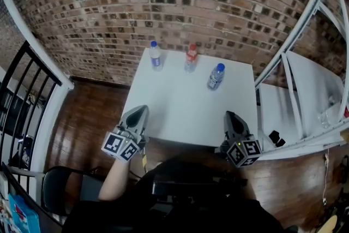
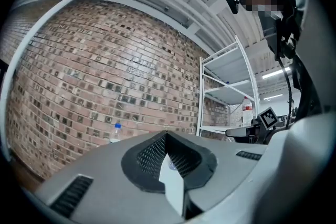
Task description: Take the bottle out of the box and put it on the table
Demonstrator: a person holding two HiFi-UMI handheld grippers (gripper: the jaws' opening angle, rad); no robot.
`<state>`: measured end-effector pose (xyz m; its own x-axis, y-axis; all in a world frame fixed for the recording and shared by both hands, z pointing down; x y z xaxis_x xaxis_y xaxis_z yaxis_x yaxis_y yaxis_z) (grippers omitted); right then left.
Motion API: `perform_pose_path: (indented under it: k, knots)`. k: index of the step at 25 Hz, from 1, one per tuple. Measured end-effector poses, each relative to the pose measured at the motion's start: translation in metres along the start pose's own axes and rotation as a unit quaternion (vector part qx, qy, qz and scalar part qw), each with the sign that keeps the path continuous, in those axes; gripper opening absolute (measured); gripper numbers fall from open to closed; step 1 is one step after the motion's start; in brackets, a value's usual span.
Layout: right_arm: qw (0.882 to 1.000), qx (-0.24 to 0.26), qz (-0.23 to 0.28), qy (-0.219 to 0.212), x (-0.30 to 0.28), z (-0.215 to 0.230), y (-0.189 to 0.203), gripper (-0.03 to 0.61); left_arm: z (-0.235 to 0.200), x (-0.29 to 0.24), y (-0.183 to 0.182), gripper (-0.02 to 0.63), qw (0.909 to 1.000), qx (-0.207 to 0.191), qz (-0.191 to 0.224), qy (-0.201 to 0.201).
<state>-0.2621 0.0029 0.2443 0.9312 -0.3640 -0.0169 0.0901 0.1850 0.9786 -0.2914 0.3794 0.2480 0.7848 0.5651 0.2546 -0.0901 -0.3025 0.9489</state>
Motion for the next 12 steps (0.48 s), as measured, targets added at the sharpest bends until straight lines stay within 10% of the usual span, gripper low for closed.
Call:
perform_pose_path:
  k: [12]
  knots:
    - [1.0, 0.002, 0.006, 0.024, 0.005, 0.011, -0.001, 0.0, 0.0, 0.002, 0.011, -0.003, 1.0, 0.009, -0.001, -0.003]
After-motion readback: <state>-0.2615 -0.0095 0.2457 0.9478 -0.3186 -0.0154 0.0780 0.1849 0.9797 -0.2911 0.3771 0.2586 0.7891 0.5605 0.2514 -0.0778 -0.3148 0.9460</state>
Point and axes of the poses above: the fingertips, and each gripper's own axes: x backward along the fingers, z to its right, y out of its underside, the point moved 9 cm from there along x, backward along the fingers, and after that the axes turned 4 degrees about z, right-handed, at the moved point
